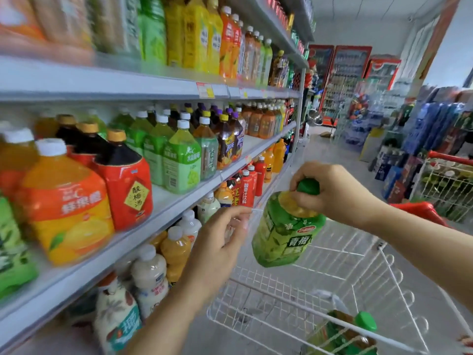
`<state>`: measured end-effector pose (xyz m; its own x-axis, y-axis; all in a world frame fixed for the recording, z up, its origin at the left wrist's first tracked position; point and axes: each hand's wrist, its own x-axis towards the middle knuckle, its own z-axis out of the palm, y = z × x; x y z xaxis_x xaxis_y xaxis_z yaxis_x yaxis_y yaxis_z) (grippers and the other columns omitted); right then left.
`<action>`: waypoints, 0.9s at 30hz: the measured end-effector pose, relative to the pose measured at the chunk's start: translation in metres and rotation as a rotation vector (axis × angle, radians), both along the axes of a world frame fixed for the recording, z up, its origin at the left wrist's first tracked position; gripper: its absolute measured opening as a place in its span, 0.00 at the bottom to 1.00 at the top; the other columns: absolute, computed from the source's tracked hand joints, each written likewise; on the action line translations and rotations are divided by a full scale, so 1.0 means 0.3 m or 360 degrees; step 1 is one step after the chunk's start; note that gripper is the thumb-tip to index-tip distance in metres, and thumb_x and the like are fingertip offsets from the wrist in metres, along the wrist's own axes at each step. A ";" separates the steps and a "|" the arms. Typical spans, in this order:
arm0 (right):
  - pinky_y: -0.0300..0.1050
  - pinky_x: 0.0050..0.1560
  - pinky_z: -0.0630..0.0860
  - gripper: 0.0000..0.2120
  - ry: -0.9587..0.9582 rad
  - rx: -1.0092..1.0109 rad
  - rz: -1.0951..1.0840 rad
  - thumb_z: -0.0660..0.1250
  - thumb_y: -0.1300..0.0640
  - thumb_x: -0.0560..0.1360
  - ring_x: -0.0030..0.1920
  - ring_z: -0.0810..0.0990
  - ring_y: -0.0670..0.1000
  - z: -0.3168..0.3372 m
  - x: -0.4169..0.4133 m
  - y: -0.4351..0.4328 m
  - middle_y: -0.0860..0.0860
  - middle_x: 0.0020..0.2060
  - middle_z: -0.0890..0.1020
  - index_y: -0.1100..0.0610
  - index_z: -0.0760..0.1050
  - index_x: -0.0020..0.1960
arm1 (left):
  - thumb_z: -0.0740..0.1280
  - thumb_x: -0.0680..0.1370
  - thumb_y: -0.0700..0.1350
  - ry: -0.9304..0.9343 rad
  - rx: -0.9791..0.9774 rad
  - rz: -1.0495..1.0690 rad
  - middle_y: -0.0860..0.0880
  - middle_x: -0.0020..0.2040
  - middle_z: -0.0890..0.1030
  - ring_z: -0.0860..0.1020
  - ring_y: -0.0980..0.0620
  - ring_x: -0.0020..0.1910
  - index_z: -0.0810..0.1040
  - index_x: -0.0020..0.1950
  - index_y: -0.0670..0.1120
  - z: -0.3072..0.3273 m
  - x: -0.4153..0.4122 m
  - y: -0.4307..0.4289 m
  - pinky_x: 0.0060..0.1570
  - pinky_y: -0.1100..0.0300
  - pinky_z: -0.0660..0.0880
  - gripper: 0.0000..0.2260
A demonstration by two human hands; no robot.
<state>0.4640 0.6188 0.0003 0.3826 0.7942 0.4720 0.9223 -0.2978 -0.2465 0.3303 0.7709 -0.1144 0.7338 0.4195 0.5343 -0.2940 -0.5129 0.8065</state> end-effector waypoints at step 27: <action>0.52 0.73 0.52 0.33 -0.0064 -0.0177 0.1291 0.66 0.44 0.73 0.75 0.47 0.59 -0.022 -0.806 0.853 0.61 0.75 0.48 0.47 0.57 0.74 | 0.71 0.68 0.58 -0.0269 0.0636 0.2597 0.57 0.64 0.67 0.64 0.71 0.61 0.67 0.65 0.59 0.195 -0.959 0.062 0.57 0.74 0.64 0.27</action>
